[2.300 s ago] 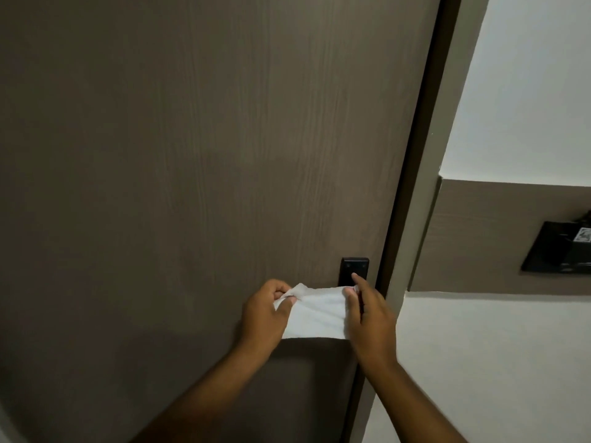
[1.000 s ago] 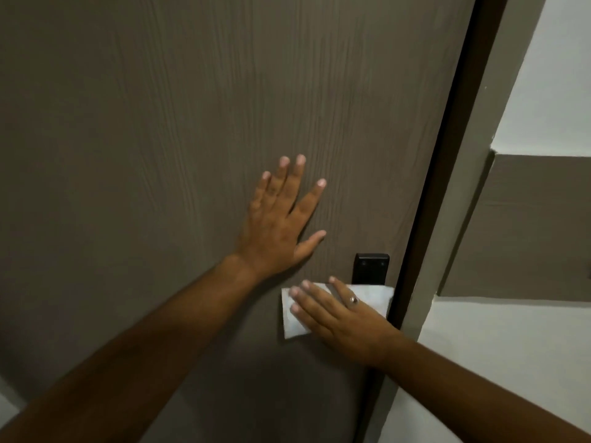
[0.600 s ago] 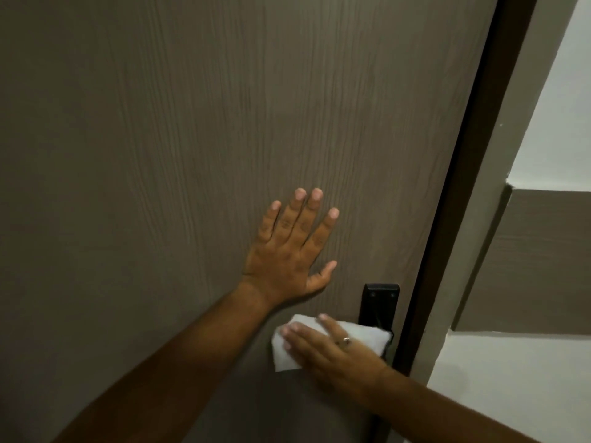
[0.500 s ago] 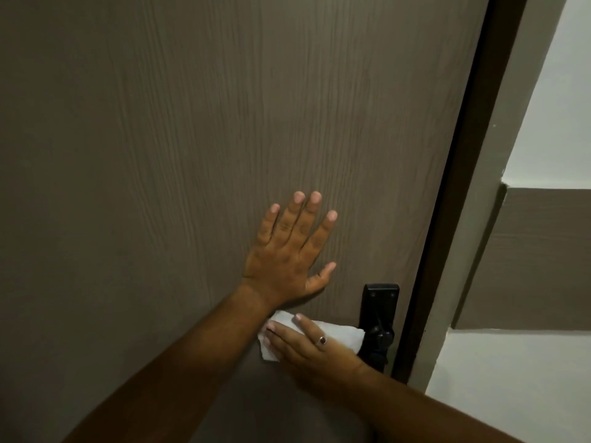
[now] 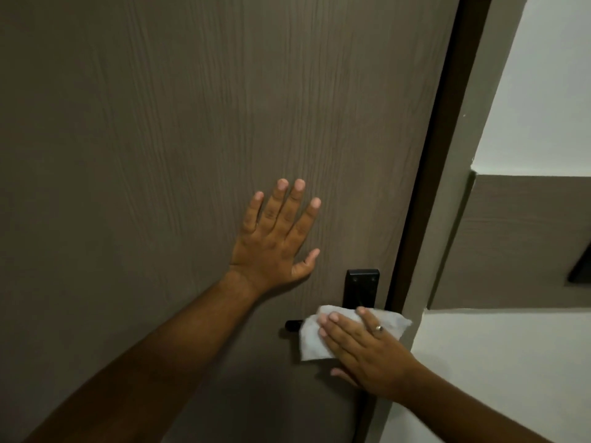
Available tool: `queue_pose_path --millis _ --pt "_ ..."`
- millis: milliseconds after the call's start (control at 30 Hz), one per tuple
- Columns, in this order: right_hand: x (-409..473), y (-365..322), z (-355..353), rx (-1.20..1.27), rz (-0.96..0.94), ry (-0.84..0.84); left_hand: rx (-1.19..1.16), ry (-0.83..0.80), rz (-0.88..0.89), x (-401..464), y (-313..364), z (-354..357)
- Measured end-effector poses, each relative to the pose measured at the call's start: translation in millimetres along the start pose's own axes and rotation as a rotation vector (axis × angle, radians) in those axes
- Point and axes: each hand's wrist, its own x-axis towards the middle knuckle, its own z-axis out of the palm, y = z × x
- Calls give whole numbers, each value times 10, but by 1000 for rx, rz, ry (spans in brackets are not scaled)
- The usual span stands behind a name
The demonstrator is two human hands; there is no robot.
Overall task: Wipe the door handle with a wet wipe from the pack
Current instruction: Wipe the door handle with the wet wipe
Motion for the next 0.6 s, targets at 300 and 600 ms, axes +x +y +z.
queue_pose_path --millis 300,600 --pt "650 -473 -92 -53 1 -20 -2 30 6 -2 -24 -10" --pt "107 -510 -125 615 862 180 2 24 -8 -5 -2 29"
